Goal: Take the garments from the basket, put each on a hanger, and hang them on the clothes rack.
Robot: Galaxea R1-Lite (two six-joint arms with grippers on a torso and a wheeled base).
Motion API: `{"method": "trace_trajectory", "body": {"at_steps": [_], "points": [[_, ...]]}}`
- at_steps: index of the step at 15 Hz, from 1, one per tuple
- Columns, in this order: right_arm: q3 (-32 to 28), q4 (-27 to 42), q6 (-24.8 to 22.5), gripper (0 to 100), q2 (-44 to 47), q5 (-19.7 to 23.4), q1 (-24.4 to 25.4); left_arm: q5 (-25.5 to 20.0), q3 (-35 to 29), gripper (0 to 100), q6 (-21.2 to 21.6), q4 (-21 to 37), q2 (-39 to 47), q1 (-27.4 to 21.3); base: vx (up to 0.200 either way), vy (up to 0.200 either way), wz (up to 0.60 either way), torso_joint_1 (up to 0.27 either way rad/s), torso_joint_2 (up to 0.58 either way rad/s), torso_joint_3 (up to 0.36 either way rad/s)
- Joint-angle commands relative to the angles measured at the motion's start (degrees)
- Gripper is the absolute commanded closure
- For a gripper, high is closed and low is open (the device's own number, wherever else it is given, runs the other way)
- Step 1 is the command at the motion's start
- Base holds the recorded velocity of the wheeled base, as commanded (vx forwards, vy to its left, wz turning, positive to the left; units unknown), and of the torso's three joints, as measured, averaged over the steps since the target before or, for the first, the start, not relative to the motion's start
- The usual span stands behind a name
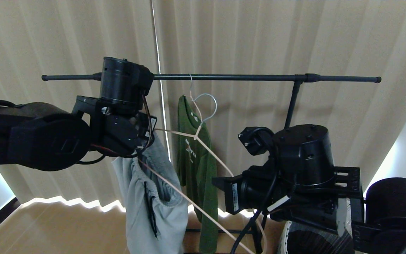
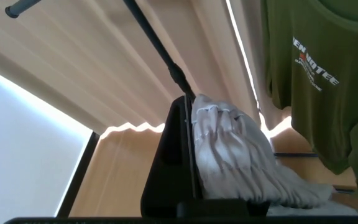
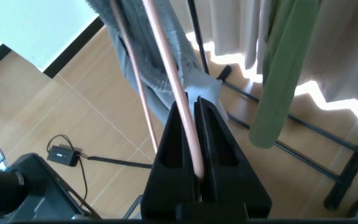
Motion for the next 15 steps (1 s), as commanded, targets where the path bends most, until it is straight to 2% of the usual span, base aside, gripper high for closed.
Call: {"method": "trace_trajectory", "body": {"at_steps": [1,13,15], "points": [[-1.06,0.03,0.11,100,1.82,-0.01,0.08,0.01,0.55,100,0.08,0.14,-1.71,-1.18,0.000,0.000,0.00,0.000,0.00,0.000],[-2.73,-0.23,0.03,100,3.84,-0.01,0.08,-0.25,1.51,100,-0.45,0.58,-4.26,-13.66,0.000,0.000,0.00,0.000,0.00,0.000],[-2.73,-0.40,-0.06,100,3.49,-0.10,-0.80,-0.52,3.10,100,-0.19,0.58,-5.84,-14.01,0.000,0.000,0.00,0.000,0.00,0.000]]}}
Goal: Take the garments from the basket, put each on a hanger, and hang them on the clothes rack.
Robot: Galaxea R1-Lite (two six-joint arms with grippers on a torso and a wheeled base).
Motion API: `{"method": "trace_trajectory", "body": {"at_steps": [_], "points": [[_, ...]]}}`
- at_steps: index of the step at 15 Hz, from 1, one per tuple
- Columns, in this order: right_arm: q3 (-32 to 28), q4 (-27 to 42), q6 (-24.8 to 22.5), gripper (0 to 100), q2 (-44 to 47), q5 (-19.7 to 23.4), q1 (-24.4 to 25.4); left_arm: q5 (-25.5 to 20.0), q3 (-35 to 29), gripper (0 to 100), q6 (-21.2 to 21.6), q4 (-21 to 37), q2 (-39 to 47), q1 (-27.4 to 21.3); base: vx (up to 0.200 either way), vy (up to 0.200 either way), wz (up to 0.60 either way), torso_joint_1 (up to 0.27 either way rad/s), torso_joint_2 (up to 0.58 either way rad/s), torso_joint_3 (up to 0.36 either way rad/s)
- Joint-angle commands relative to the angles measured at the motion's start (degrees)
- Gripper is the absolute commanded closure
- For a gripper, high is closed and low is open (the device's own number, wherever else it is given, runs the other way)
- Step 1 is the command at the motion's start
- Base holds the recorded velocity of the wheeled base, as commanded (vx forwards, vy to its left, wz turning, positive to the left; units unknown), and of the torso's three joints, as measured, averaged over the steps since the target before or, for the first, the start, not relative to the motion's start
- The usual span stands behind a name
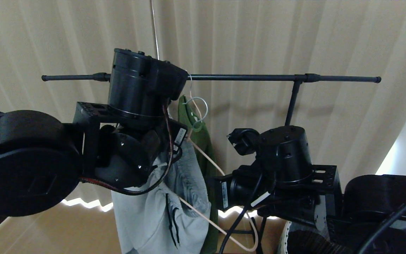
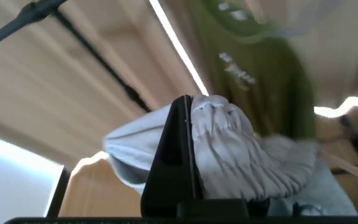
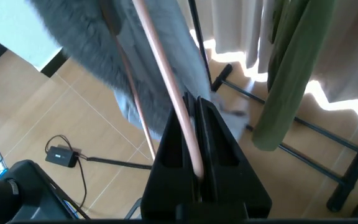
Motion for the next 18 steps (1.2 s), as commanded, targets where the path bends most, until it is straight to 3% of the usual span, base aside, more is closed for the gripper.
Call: {"method": "trace_trajectory", "body": {"at_steps": [1,6,7,10,14,15,18], "points": [[-0.09,-0.19,-0.15,100,-0.44,0.01,-1.61,-0.52,2.24,100,0.13,-0.01,-2.57,-0.57,0.000,0.000,0.00,0.000,0.00,0.000],[-0.09,-1.68,-1.47,100,-2.46,0.36,-4.16,-11.68,12.97,100,0.13,-0.19,-8.11,-0.57,0.000,0.000,0.00,0.000,0.00,0.000],[0.00,-2.03,-2.00,100,-2.46,0.36,-4.25,-12.04,13.41,100,0.13,-0.36,-8.02,-0.66,0.000,0.000,0.00,0.000,0.00,0.000],[-0.09,-2.65,-3.05,100,-3.52,0.45,-4.25,-12.74,16.57,100,0.74,-9.06,-7.41,-0.75,0.000,0.000,0.00,0.000,0.00,0.000],[0.00,-2.65,-3.84,100,-4.40,0.45,-4.25,-13.18,19.38,100,1.80,-11.17,-7.58,-0.75,0.000,0.000,0.00,0.000,0.00,0.000],[0.00,-2.65,-4.28,100,-4.75,0.45,-4.25,-13.27,19.38,0,1.89,-11.17,-7.67,-0.75,0.000,0.000,0.00,0.000,0.00,0.000],[-0.09,-2.65,-4.63,100,-5.45,0.45,-4.34,-13.18,19.56,0,2.85,-11.26,-7.67,-0.83,0.000,0.000,0.00,0.000,0.00,0.000]]}}
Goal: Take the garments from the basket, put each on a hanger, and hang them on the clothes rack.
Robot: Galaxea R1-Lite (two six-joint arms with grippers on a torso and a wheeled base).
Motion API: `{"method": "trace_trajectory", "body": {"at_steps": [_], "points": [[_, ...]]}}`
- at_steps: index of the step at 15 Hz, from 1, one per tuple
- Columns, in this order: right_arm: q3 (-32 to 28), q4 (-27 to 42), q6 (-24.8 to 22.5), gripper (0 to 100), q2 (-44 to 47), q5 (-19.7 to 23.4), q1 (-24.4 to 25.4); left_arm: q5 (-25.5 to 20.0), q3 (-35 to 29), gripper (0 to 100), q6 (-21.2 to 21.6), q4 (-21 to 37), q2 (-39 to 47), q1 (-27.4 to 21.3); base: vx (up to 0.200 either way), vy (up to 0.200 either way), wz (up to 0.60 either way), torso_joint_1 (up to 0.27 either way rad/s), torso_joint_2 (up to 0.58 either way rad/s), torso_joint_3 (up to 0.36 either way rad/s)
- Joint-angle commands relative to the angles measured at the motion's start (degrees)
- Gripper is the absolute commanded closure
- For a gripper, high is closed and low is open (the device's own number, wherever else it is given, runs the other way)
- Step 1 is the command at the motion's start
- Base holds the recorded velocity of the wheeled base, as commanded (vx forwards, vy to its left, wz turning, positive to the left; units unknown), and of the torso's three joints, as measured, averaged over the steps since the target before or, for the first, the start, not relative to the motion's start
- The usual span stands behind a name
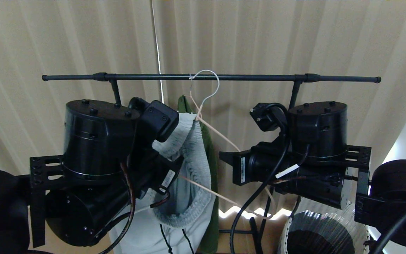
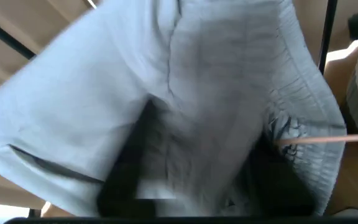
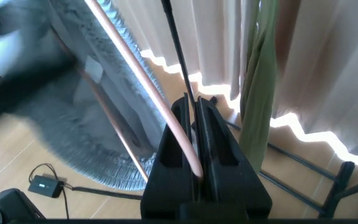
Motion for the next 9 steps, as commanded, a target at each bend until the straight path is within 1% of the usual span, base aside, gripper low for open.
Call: {"method": "trace_trajectory", "body": {"at_steps": [1,2,3,4,5,6,7,9], "points": [[-0.04,0.10,-0.12,100,-0.91,-0.02,-0.59,0.07,0.82,0,0.13,-0.70,0.01,-0.13,0.000,0.000,0.00,0.000,0.00,0.000],[-0.04,0.10,-0.39,100,-1.00,-0.02,-1.47,0.07,1.70,0,0.13,-2.54,0.01,-0.48,0.000,0.000,0.00,0.000,0.00,0.000],[-0.04,0.10,-2.23,100,-1.17,0.07,-3.14,0.07,3.28,0,0.30,-5.62,-0.08,-1.10,0.000,0.000,0.00,0.000,0.00,0.000],[-0.13,0.10,-3.64,100,-1.26,0.07,-4.28,0.07,4.60,0,1.53,-8.08,-0.08,-1.18,0.000,0.000,0.00,0.000,0.00,0.000],[-0.13,0.18,-4.52,100,-1.61,0.16,-5.68,0.16,6.71,0,3.73,-11.33,-0.08,-1.18,0.000,0.000,0.00,0.000,0.00,0.000],[-0.22,0.45,-4.61,100,-1.88,0.16,-6.39,0.07,8.47,0,4.96,-13.53,-0.60,-1.18,0.000,0.000,0.00,0.000,0.00,0.000],[-0.04,0.80,-4.87,100,-2.32,0.16,-7.44,-0.01,10.05,0,6.19,-14.85,-1.83,-1.18,0.000,0.000,0.00,0.000,0.00,0.000],[0.58,0.98,-6.45,100,-2.76,0.25,-9.02,-0.54,11.02,0,7.07,-14.85,-4.47,-1.18,0.000,0.000,0.00,0.000,0.00,0.000]]}}
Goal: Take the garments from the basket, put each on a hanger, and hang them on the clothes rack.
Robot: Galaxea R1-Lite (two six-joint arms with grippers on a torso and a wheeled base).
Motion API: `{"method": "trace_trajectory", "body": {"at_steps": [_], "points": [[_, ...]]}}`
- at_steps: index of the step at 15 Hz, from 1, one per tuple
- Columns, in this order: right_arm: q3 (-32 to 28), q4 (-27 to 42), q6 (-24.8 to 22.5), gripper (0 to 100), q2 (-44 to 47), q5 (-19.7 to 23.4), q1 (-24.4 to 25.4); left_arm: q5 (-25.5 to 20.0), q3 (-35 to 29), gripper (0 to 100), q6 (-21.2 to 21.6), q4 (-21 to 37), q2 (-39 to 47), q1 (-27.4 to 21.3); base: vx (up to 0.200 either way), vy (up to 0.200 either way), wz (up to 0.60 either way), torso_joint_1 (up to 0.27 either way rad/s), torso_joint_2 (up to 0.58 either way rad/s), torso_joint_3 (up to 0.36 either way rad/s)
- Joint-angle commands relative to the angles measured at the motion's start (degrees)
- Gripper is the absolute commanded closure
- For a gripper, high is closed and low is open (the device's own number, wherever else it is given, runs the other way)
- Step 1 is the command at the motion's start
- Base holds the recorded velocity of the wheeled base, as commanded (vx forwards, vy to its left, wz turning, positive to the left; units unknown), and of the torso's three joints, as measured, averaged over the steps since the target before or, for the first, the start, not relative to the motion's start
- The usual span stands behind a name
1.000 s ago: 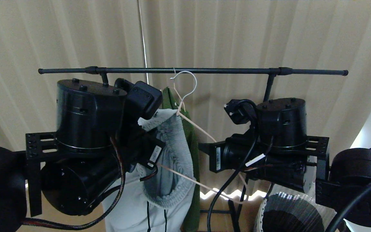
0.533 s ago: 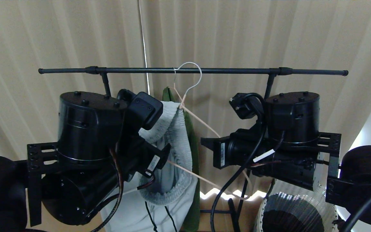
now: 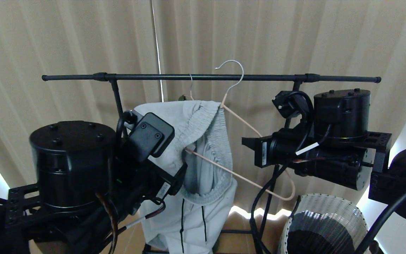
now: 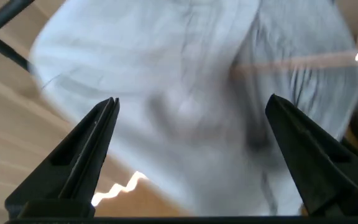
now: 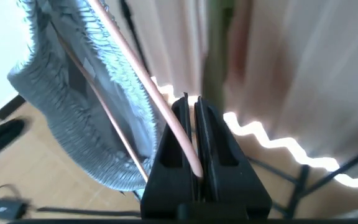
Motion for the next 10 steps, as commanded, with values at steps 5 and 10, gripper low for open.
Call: {"method": "trace_trajectory", "body": {"at_steps": [5,10], "points": [[2.00,6.34,-4.38,100,-4.94,0.05,-1.55,-4.81,0.72,0,7.35,1.31,-9.41,6.67,0.000,0.000,0.00,0.000,0.00,0.000],[6.40,8.27,-10.27,100,-10.04,0.23,-1.28,-27.75,-3.59,0,14.12,6.58,-10.73,16.42,0.000,0.000,0.00,0.000,0.00,0.000]]}}
